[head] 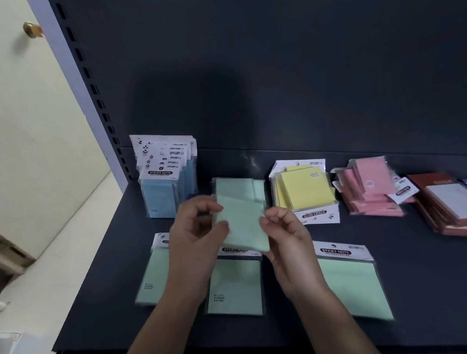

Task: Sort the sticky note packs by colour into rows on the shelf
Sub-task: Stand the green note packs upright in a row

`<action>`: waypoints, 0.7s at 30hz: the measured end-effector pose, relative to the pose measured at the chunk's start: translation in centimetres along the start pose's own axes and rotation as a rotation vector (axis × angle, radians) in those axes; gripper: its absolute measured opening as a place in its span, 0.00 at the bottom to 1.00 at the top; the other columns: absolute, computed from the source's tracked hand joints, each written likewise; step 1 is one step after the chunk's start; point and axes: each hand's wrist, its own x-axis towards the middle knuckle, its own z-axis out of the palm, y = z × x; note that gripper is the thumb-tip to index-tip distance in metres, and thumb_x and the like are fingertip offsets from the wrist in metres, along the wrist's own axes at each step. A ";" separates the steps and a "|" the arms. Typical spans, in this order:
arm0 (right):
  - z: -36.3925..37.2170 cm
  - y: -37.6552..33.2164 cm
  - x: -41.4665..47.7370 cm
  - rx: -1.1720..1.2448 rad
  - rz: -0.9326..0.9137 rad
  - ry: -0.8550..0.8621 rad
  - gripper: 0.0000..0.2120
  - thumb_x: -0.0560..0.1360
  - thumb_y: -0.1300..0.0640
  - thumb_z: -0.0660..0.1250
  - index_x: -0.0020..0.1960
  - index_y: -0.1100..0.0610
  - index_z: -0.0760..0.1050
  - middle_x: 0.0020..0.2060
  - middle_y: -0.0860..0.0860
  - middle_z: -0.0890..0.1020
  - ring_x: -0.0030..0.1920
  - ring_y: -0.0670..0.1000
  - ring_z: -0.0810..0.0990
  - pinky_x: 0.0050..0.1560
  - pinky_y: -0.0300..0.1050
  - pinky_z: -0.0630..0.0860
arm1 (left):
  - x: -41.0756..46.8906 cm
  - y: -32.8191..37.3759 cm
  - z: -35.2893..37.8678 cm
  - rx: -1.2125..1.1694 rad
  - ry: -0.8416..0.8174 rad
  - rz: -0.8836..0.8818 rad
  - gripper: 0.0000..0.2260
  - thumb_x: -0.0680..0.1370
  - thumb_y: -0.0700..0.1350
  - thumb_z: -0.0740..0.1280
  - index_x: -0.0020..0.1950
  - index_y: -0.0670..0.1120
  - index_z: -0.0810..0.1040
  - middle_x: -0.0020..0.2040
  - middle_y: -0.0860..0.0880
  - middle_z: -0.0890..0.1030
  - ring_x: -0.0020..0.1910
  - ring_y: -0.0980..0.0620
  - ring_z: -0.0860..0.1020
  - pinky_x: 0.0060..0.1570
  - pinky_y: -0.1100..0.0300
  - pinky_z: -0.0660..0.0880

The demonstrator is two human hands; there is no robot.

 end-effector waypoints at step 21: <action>-1.7 2.6 -4.1 -1.288 -0.270 -0.072 0.18 0.78 0.57 0.60 0.67 0.53 0.66 0.63 0.47 0.62 0.59 0.45 0.69 0.50 0.27 0.60 | -5.4 -3.7 -1.4 1.026 -0.210 0.155 0.16 0.73 0.40 0.70 0.59 0.40 0.74 0.58 0.44 0.74 0.56 0.44 0.71 0.57 0.55 0.67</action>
